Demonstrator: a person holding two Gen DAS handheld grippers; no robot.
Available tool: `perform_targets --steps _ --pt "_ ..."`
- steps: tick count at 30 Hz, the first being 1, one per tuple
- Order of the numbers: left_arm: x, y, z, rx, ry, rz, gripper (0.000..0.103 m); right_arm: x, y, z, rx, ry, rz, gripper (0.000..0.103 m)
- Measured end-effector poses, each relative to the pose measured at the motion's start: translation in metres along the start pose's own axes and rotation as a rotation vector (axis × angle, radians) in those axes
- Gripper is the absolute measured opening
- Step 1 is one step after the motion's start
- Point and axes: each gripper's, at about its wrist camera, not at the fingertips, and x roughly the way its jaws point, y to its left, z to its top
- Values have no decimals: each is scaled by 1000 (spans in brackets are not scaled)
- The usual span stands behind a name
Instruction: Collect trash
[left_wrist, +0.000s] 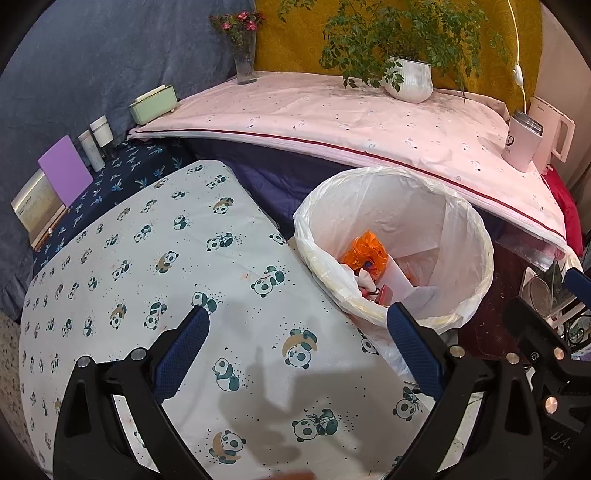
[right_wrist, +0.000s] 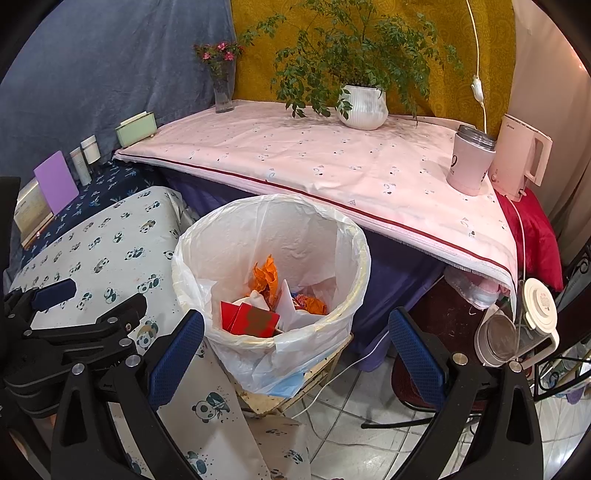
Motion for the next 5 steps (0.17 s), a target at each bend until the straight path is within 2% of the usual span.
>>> perform_targets --steps 5 --pt "0 1 0 6 5 -13 93 0 0 0 -1 -1 -1 96"
